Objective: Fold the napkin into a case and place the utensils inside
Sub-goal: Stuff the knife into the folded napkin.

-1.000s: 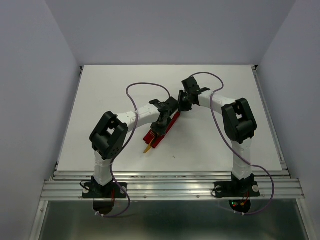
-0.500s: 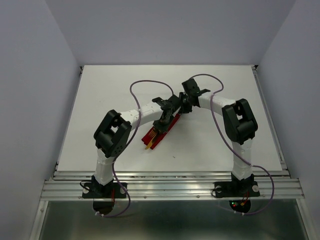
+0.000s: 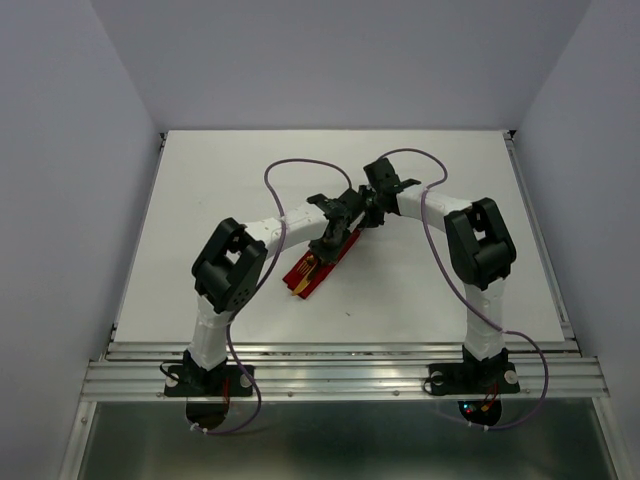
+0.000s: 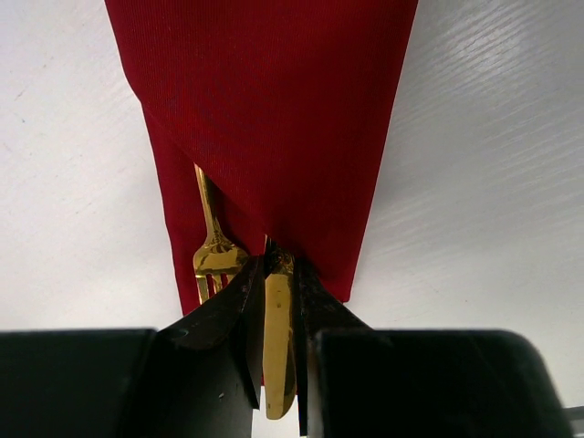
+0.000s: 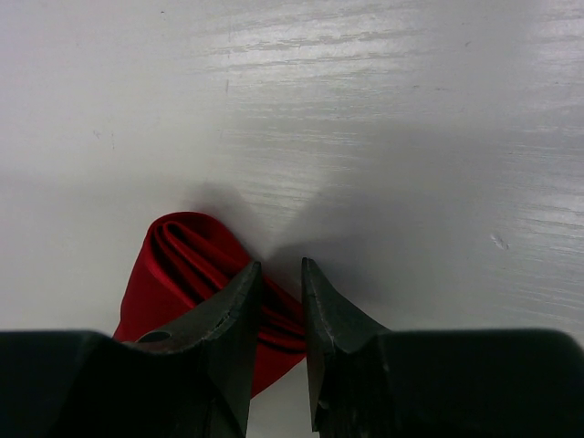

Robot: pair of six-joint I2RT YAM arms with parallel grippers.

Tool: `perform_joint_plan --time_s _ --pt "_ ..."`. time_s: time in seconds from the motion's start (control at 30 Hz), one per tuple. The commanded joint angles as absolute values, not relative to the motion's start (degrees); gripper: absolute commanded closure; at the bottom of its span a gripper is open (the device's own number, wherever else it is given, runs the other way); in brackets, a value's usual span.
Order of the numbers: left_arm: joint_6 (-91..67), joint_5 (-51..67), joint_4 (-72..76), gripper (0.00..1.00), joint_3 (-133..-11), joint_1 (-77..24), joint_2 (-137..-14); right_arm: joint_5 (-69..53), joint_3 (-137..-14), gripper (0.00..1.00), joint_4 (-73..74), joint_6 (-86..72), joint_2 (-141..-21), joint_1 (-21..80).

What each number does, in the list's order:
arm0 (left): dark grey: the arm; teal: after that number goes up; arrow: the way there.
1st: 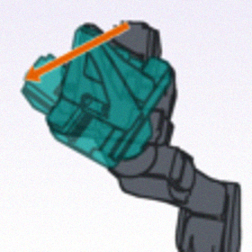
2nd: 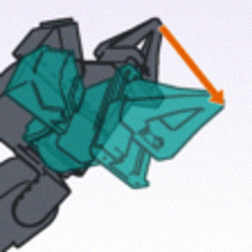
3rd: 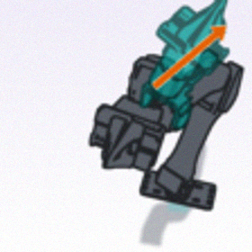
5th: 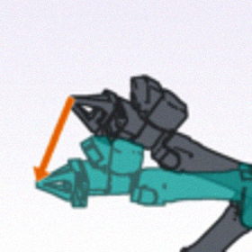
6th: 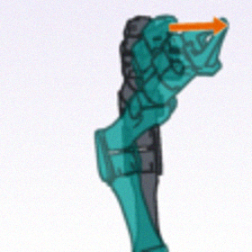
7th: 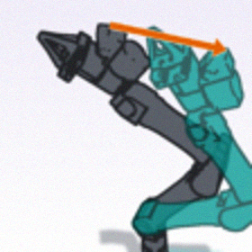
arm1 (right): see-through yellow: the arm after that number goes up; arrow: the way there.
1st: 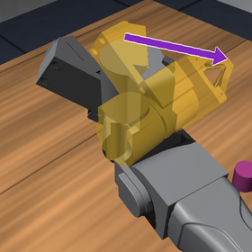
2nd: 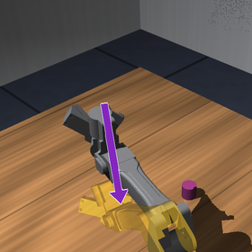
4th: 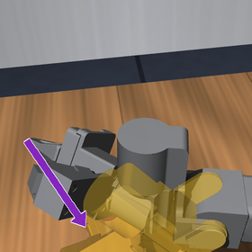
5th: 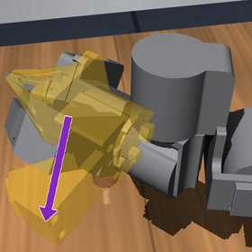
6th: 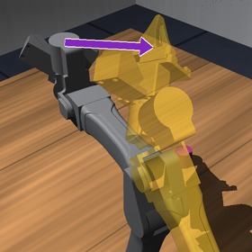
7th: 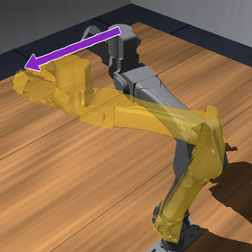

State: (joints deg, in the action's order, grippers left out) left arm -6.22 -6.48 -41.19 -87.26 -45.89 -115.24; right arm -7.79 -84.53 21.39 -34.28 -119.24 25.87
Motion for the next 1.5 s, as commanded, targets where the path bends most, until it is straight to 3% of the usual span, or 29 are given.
perform_joint_plan --time_s 0.0,0.07,0.37,0.47,0.73,0.87,1.0,1.3,1.47 --pt "-5.0 -6.5 -40.2 0.86 -90.3 -45.6 -113.7 -7.6 -83.7 0.7 20.5 -33.9 -116.0 26.3" --pt "-4.9 -6.2 -40.3 0.71 -90.2 -45.5 -113.6 -7.6 -83.7 0.7 20.5 -33.8 -116.0 26.3" --pt "-6.4 -4.8 -39.9 0.68 -88.5 -45.5 -110.7 -7.9 -83.7 0.7 20.4 -33.7 -116.1 26.3" --pt "-6.9 -4.6 -39.8 0.61 -87.7 -45.5 -109.7 -8.0 -83.6 0.7 20.4 -33.7 -116.1 26.3" --pt "-7.8 -5.1 -40.3 0.6 -87.0 -45.5 -108.2 -8.4 -83.1 0.7 20.1 -33.9 -116.1 26.3" --pt "-9.7 -6.0 -40.5 0.66 -86.0 -45.5 -106.6 -8.6 -82.9 0.7 20.0 -34.0 -115.9 26.3" --pt "-11.2 -4.7 -39.3 0.66 -81.8 -45.4 -104.7 -8.6 -83.0 0.7 20.0 -34.0 -115.7 26.3" --pt "-12.8 -1.9 -33.7 0.64 -74.2 -43.7 -103.7 -8.7 -82.5 0.69 20.0 -33.8 -115.6 26.8" --pt "-12.6 -0.5 -32.3 0.56 -73.4 -42.7 -104.1 -8.5 -82.2 0.69 20.0 -33.7 -115.4 26.8"
